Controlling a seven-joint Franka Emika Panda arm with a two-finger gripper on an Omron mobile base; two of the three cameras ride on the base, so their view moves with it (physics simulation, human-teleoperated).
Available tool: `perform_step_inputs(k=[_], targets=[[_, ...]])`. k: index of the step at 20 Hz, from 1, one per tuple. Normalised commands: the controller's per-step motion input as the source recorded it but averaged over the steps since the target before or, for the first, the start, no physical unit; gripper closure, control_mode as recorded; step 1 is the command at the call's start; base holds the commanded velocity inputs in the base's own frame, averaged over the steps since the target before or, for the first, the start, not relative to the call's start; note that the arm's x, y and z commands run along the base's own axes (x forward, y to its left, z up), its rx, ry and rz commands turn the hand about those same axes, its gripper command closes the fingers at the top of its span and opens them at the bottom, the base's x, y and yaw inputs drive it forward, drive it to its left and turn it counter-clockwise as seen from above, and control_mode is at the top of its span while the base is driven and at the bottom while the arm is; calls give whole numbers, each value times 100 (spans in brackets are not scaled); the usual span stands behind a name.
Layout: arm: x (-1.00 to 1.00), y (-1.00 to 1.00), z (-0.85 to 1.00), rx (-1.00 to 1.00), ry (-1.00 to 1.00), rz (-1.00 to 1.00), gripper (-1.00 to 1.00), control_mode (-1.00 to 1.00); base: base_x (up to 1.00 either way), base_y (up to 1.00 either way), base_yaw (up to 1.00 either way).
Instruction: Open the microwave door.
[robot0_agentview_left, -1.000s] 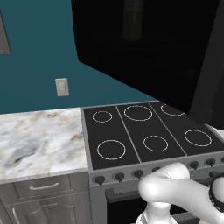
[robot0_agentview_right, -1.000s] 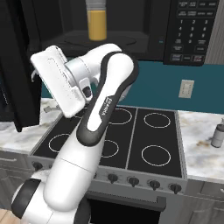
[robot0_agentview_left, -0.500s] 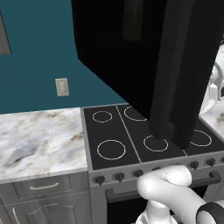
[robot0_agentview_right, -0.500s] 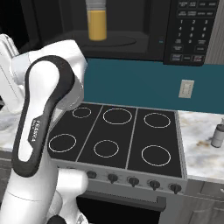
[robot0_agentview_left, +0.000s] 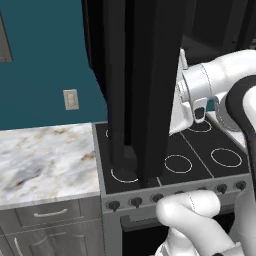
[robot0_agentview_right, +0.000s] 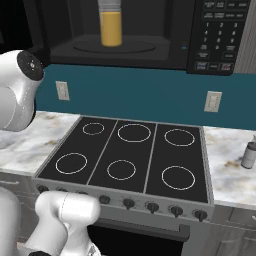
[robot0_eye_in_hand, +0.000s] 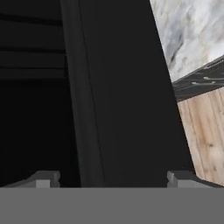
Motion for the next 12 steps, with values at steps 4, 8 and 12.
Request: perform_step_inputs(k=[4,8,12], targets=[[0,1,0,0,0,0,-100,-100,0,0,0],[0,0,0,0,0,0,-100,-100,0,0,0],[-2,14,0,-4,-3,0,-100,-100,0,0,0]])
